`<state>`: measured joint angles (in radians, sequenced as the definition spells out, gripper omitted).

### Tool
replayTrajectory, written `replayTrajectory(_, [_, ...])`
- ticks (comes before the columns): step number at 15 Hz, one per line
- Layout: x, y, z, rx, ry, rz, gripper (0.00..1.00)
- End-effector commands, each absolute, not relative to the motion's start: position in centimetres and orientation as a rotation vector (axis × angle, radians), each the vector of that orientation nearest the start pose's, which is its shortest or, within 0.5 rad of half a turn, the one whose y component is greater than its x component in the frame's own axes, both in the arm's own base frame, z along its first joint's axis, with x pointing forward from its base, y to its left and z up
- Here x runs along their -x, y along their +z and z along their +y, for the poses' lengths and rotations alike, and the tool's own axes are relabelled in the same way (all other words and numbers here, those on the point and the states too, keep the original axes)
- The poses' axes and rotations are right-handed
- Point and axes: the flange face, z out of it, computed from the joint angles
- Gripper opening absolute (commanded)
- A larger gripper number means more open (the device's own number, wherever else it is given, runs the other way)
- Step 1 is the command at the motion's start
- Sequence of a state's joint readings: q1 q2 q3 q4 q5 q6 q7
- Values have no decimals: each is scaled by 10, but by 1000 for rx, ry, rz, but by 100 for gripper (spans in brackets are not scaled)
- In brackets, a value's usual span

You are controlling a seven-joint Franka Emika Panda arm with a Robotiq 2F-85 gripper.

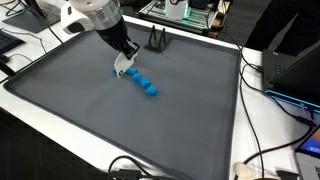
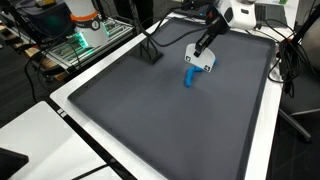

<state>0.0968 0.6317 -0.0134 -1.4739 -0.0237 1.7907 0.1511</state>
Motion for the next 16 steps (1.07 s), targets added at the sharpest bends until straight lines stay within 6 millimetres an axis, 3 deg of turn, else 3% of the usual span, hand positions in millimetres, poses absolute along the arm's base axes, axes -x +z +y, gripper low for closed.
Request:
replayTrajectory(1, [-671, 286, 40, 3188, 448, 117, 1])
replayTrajectory(16, [-668, 253, 30, 3188, 386, 81, 1])
